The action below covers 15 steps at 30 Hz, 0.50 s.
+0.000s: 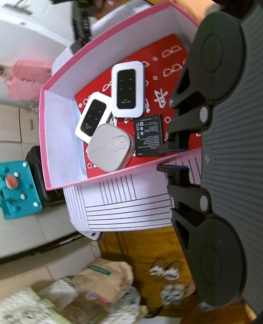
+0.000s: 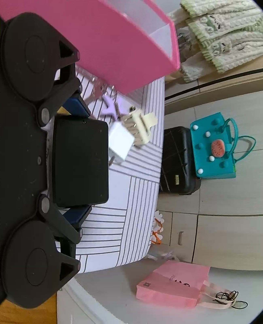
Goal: Organize rigid objects
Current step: 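Carry the black power bank into the pink box and release it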
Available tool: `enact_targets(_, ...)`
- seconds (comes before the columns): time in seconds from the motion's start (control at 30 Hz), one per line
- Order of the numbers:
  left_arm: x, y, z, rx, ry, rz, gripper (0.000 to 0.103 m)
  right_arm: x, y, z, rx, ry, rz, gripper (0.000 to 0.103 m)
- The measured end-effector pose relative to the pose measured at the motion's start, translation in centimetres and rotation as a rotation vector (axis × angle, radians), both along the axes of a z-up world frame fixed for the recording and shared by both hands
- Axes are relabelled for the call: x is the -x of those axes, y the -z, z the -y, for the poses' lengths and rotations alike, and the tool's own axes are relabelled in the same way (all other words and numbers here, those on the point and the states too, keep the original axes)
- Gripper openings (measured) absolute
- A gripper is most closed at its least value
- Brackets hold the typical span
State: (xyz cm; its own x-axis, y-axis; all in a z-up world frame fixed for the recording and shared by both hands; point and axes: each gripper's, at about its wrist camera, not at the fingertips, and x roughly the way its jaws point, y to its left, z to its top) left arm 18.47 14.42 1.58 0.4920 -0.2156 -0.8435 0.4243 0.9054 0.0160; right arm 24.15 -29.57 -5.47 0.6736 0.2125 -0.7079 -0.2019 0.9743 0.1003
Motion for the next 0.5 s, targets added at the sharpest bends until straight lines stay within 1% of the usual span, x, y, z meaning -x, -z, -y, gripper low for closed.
enact_targets(0.1, 0.1, 0.0, 0.1, -0.002, 0.005, 0.006, 0.011, 1.3, -1.8, -0.6, -0.061, -0.035, 0.017, 0.093)
enact_targets(0.3, -0.1, 0.0, -0.2, 0.010, 0.007, -0.008, 0.011, 4.0, -6.4, -3.6, -0.120, -0.138, 0.075, 0.093)
enact_targets(0.4, -0.1, 0.0, -0.1, 0.002, 0.017, -0.006, 0.011, 5.1, -8.6, -5.7, -0.150, -0.216, 0.085, 0.093)
enact_targets(0.5, -0.1, 0.0, 0.0, -0.008, 0.036, -0.001, 0.012, 5.8, -10.4, -8.2, -0.167, -0.316, 0.073, 0.093)
